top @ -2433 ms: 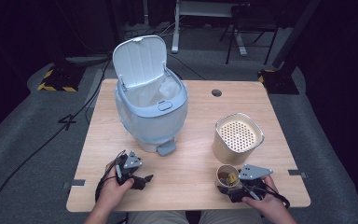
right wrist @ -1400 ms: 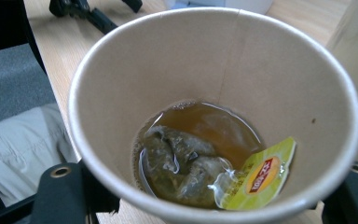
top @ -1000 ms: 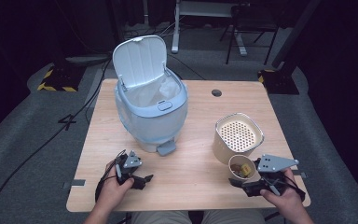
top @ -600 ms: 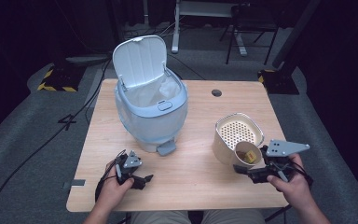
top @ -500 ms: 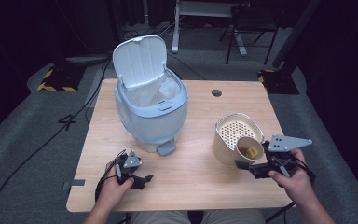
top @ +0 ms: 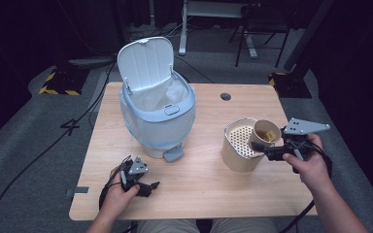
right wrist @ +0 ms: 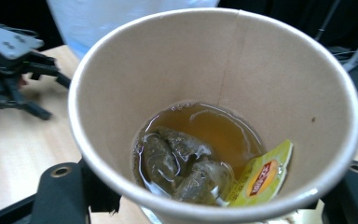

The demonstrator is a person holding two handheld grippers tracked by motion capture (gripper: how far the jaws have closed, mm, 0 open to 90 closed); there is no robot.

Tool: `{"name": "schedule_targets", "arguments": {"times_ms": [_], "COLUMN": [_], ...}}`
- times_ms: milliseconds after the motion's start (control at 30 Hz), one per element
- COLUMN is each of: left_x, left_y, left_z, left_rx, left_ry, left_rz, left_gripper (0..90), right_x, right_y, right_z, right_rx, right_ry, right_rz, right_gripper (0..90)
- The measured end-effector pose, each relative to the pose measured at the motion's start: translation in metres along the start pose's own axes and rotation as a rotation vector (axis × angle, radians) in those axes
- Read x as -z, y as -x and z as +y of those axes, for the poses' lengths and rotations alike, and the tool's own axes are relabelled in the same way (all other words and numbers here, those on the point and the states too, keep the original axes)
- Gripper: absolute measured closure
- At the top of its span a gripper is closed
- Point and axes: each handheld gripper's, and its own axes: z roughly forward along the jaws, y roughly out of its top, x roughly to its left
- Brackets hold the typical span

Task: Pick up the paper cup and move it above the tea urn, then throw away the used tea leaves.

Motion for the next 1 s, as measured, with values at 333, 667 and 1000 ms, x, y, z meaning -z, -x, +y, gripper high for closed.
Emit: {"name": "schedule_targets", "arguments": {"times_ms": [333, 667, 1000], "left_x": [-0.004, -0.004, -0.004], "left_y": [-0.004, -0.004, -0.004], "left_z": [0.004, 0.004, 0.004], "left_rx": [-0.015, -0.018, -0.018], "left_ry": [-0.006, -0.006, -0.006], "left_rz": [-0.013, -0.009, -0.008], "left_gripper": [12.9, 13.0, 13.0], "right_x": [-0.006, -0.009, -0.014], "right_y": [0.035, 0.057, 0.053], "right_z": [0.002, 0.002, 0.007], "right_rx": [-0.034, 0.044, 0.22], "right_ry": [-0.011, -0.059, -0.139], "right_rz": [-0.085, -0.164, -0.257], "right_gripper": [29.9, 30.4, 30.5]}}
